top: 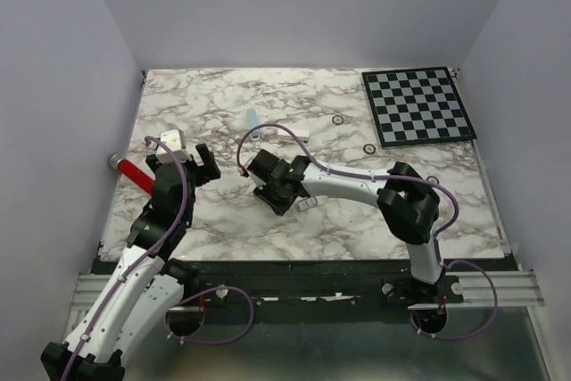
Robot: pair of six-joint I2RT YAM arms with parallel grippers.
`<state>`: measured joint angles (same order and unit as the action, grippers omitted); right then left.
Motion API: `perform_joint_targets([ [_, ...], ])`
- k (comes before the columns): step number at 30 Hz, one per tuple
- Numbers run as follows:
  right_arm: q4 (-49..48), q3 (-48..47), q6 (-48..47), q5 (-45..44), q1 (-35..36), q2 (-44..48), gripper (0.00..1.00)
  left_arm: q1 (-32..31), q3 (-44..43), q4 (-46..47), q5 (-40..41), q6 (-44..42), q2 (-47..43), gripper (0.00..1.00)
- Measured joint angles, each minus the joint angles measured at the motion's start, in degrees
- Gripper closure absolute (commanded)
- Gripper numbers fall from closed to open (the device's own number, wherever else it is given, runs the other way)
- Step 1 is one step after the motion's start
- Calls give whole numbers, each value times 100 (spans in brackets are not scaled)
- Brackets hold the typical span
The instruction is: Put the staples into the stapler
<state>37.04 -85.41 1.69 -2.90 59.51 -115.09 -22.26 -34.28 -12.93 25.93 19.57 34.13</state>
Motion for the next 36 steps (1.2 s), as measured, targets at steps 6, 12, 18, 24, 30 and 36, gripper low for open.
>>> perform_joint_targets([
  [6, 323, -363, 72, -66, -57, 0, 86, 15, 0, 2, -4, 2, 0, 5],
  [12, 509, -1080, 254, -153, -581, 33, 86, 20, 0, 2, -11, 17, -2, 5],
  [18, 710, -1106, 501, -492, -1668, 243, 86, 24, 0, 2, -55, 22, 2, 5],
  [24, 835, -992, 660, -785, -2728, 282, 86, 46, 0, 2, -127, 42, 127, 5],
  [30, 898, -984, 723, -813, -3305, 74, 85, 46, 0, 0, -262, 94, 457, 5],
  [36, 907, -994, 723, -730, -3545, -525, 77, 48, -146, -111, -461, 302, 1128, 4],
])
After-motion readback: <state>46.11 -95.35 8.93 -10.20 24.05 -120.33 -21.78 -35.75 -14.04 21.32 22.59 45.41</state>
